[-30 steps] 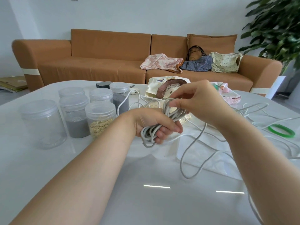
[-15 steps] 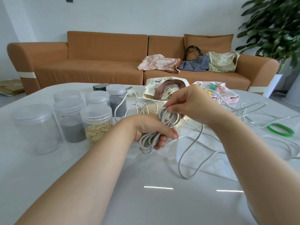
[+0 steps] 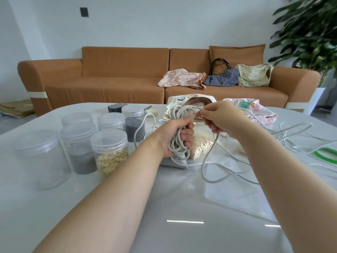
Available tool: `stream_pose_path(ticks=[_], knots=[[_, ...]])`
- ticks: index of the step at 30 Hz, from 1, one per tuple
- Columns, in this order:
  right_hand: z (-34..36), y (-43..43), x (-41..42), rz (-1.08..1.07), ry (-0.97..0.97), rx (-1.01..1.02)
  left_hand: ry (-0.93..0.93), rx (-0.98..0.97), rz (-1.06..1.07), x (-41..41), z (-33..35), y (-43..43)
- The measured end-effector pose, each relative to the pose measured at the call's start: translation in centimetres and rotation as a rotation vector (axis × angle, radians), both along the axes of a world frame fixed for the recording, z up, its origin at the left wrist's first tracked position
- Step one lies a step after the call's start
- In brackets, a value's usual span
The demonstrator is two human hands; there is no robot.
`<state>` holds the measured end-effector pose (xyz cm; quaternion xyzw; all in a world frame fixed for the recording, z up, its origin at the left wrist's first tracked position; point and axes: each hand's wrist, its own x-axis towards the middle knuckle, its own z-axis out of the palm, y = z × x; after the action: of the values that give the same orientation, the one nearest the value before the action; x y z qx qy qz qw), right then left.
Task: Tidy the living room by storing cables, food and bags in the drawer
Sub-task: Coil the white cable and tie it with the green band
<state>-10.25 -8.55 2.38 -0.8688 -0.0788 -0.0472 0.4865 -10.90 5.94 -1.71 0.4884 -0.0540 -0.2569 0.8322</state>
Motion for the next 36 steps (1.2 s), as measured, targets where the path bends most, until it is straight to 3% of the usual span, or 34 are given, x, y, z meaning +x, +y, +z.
stream_pose_path(ticks=[4,11,19,23,29,36], knots=[[-0.9,-1.6,0.7,-0.023,0.170,0.362,0.010,-0.125,0.151,1.1,-0.6,-1.2],[-2.8,-0.7,0.0,-0.128,0.146,0.704,-0.066,-0.111,0.243,0.8,-1.3,-1.9],[-1.6,-0.9,-2.5,-0.130,-0.093,0.274,-0.089,-0.121,0.420,0.5,-2.0,-1.2],[-1.8,-0.9,-2.9,-0.119,-0.150,0.035,-0.163,-0.103,0.405,-0.1,-2.0,-1.4],[-2.0,-0.6,-3.4,-0.025,-0.128,0.025,-0.230,-0.039,0.425,-0.4,-1.8,-2.0],[-2.2,-0.6,-3.6,0.019,-0.026,0.101,-0.174,-0.195,0.468,-0.3,-1.3,-2.0]])
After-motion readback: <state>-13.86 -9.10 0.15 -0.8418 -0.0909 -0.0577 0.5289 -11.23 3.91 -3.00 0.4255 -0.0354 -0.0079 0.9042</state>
